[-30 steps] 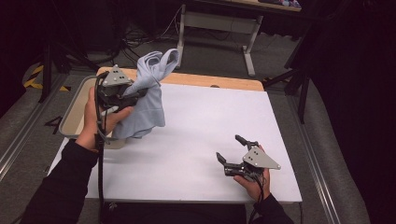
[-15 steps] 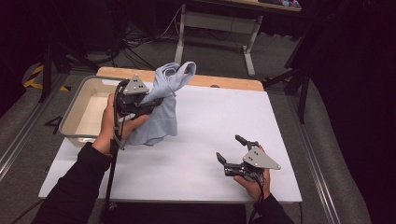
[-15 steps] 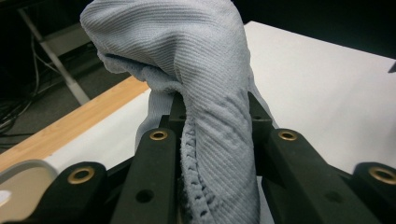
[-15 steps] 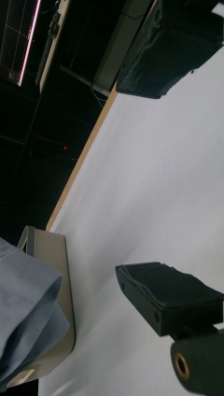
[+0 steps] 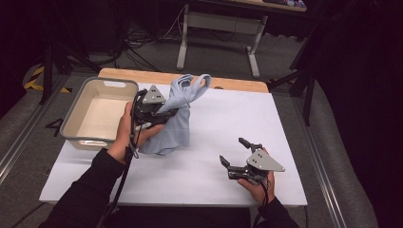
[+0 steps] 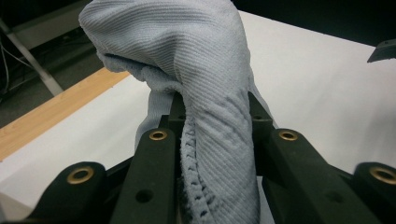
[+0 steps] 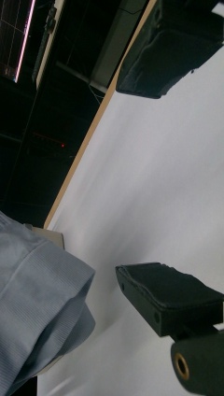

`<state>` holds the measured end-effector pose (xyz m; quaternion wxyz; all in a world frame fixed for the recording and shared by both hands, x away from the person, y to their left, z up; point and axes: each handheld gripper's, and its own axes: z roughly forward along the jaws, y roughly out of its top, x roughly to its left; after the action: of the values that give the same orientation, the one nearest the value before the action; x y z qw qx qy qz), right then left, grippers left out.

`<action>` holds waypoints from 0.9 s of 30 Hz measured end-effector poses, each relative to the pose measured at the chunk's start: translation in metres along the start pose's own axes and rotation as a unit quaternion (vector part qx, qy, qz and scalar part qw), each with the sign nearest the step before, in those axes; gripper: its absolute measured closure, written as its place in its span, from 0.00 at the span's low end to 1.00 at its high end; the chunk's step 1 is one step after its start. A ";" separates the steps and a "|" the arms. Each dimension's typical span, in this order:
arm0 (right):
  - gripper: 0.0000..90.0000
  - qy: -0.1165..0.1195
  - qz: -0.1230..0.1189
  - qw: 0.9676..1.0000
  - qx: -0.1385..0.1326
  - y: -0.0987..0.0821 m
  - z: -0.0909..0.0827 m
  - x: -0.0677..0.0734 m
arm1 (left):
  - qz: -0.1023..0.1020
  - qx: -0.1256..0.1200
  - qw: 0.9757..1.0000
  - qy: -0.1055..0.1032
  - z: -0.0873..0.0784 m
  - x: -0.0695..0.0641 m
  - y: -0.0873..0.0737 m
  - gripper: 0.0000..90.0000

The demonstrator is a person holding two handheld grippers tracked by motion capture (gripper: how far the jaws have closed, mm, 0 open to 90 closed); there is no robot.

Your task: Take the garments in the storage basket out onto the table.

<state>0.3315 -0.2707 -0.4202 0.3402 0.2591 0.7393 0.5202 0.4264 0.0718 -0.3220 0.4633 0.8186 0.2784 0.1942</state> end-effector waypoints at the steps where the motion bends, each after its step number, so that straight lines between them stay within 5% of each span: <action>1: 0.12 0.001 0.000 1.000 0.000 0.000 0.000 0.000 | 0.001 0.000 1.000 -0.002 0.003 -0.002 0.000 0.80; 17: 0.12 0.002 0.003 1.000 0.003 0.000 0.000 -0.001 | 0.009 0.044 0.998 -0.035 0.052 -0.033 -0.015 0.80; 27: 0.12 0.007 0.004 1.000 0.009 -0.001 0.002 -0.001 | 0.004 0.061 0.997 -0.039 0.073 -0.040 -0.021 0.79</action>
<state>0.3333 -0.2706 -0.4217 0.3310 0.2610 0.7451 0.5168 0.4322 0.0080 -0.3789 0.4225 0.8533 0.2683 0.1462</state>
